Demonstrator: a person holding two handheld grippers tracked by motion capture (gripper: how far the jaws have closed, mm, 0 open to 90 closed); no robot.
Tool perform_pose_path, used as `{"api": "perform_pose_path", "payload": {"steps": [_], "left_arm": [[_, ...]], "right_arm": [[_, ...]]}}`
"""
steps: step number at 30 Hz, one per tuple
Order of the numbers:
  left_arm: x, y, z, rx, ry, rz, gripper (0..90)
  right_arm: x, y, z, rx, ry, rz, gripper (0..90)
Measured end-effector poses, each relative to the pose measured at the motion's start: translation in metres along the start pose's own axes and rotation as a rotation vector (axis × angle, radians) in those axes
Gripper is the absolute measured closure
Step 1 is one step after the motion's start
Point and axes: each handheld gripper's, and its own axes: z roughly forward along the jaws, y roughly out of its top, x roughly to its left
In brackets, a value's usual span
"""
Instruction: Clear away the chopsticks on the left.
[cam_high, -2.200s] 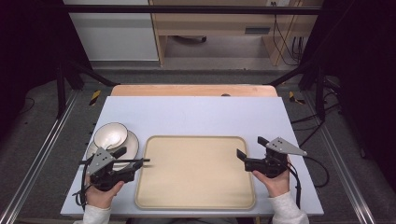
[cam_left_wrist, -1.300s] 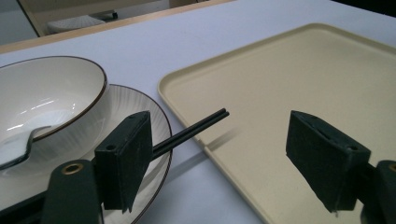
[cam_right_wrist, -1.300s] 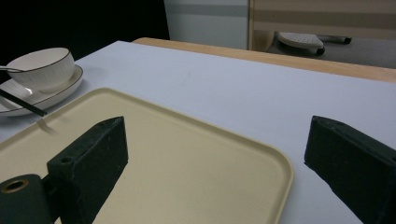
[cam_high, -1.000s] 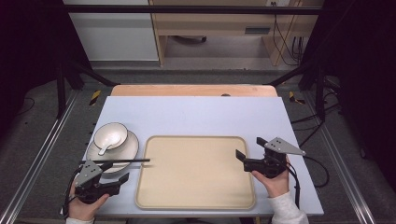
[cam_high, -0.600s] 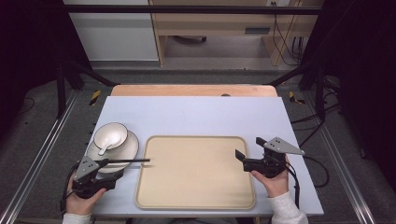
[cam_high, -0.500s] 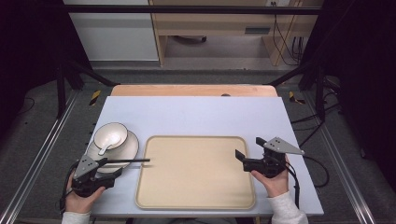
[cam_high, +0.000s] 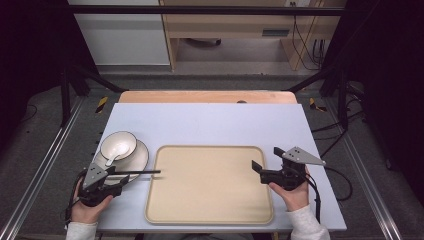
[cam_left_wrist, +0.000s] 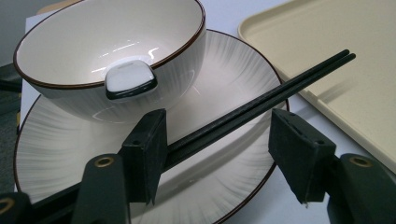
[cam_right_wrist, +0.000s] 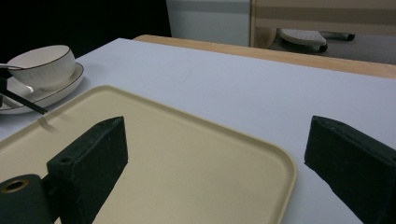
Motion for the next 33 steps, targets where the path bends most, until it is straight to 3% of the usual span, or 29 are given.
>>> {"api": "perform_pose_path", "payload": {"steps": [10, 33], "left_arm": [[-0.0006, -0.0012, -0.0023, 0.010, 0.009, 0.009, 43.8], [0.0024, -0.0039, -0.0018, 0.026, -0.006, -0.011, 62.7]], "right_arm": [[0.0018, 0.0001, 0.0012, 0.004, -0.002, -0.002, 6.1], [0.0013, -0.0005, 0.0021, 0.005, 0.002, -0.005, 6.2]]}}
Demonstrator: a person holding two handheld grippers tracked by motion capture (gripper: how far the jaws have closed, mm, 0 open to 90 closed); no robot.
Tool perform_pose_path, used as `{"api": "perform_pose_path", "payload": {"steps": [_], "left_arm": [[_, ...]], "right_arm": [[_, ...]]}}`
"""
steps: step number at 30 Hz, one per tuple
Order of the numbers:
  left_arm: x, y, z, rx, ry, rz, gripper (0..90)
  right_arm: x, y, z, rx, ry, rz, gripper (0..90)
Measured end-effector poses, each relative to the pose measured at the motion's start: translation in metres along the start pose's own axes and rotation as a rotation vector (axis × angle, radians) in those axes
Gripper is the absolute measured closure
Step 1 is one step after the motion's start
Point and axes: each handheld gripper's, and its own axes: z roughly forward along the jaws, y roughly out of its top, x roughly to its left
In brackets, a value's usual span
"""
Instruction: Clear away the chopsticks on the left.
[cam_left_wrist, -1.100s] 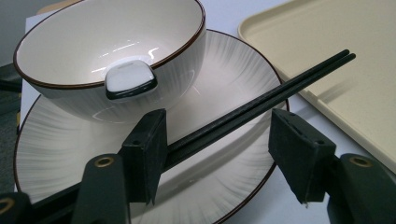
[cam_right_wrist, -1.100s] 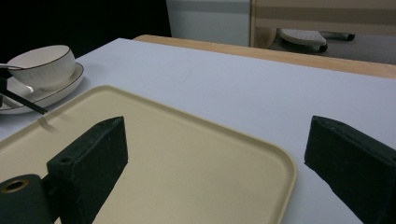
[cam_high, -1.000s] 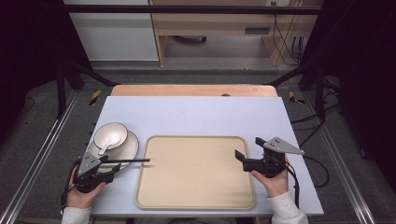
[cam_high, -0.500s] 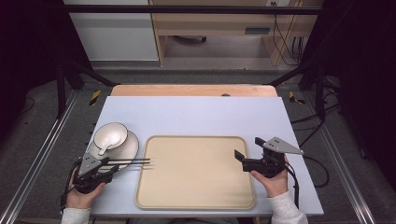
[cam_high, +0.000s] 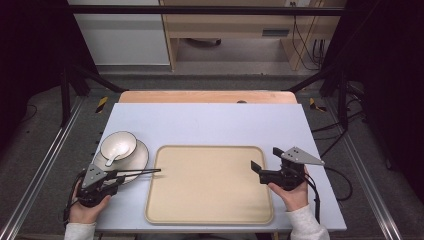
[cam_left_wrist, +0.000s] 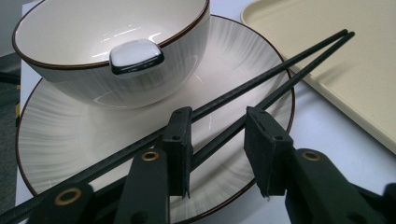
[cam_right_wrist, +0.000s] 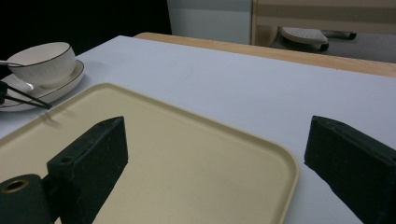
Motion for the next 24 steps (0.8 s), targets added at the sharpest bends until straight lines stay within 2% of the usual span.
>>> {"api": "perform_pose_path", "payload": {"steps": [24], "left_arm": [[-0.0041, 0.0035, -0.0004, 0.026, -0.028, 0.007, 79.5]], "right_arm": [[-0.0003, 0.0002, -0.0002, 0.003, 0.002, 0.003, 6.1]]}}
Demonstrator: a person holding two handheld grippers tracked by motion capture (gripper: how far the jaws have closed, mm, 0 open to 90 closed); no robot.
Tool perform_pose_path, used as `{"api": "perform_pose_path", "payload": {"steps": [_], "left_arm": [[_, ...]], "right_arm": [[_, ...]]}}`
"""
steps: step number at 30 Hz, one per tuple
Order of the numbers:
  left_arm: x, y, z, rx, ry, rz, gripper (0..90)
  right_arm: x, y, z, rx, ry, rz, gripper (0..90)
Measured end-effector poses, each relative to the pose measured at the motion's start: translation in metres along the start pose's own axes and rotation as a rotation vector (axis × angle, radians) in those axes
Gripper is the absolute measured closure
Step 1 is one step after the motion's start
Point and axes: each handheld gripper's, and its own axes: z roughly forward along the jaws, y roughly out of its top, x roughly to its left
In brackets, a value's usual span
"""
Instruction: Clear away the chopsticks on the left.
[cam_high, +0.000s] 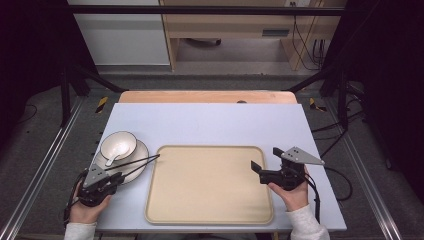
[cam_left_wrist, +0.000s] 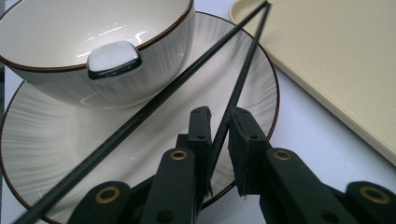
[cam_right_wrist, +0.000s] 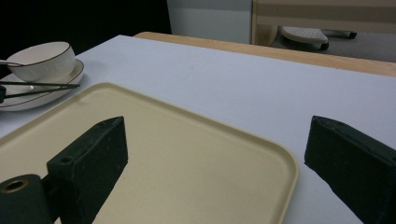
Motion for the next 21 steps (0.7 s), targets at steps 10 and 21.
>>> {"api": "perform_pose_path", "payload": {"steps": [10, 21], "left_arm": [[-0.0028, 0.0023, 0.0010, 0.009, -0.009, -0.006, 84.5], [-0.0034, 0.0097, 0.0097, 0.039, -0.014, -0.034, 79.3]], "right_arm": [[0.0001, -0.0001, 0.0002, 0.002, -0.001, -0.003, 6.1], [0.0001, 0.0000, 0.0002, 0.002, 0.000, -0.002, 6.1]]}}
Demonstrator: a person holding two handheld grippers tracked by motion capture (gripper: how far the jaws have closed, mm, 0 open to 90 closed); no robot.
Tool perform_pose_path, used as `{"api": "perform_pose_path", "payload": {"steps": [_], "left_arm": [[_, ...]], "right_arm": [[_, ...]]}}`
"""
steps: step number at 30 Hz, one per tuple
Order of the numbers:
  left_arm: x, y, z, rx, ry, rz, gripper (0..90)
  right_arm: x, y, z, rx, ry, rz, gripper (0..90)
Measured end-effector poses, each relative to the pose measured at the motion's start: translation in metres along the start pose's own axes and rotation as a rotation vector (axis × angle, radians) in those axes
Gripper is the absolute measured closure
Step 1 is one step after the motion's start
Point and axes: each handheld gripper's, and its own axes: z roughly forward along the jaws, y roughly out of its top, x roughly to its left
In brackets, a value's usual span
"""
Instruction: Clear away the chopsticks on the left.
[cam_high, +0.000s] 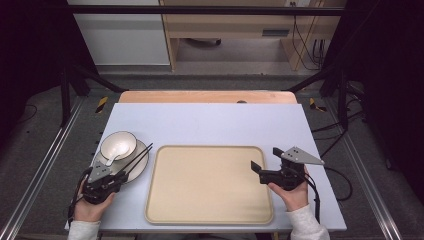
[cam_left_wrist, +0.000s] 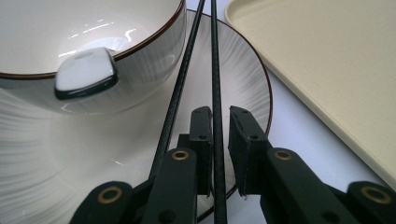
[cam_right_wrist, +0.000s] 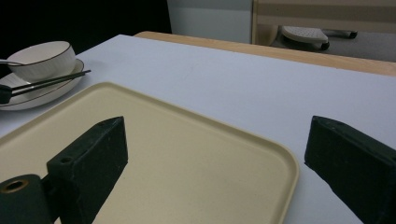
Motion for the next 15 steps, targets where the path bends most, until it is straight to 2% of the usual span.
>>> {"api": "perform_pose_path", "payload": {"steps": [5, 11, 15], "left_arm": [[-0.0009, 0.0021, 0.0021, 0.037, -0.001, -0.011, 80.1], [-0.0007, 0.0030, 0.0001, 0.044, 0.000, -0.018, 85.2], [-0.0022, 0.0038, 0.0001, 0.050, -0.001, -0.011, 85.4]], "right_arm": [[0.0004, 0.0004, -0.0001, -0.003, 0.004, -0.003, 6.1], [-0.0004, 0.0000, -0.0001, 0.001, 0.004, -0.014, 6.0], [0.0001, 0.0000, 0.0001, 0.002, 0.004, -0.011, 6.0]]}}
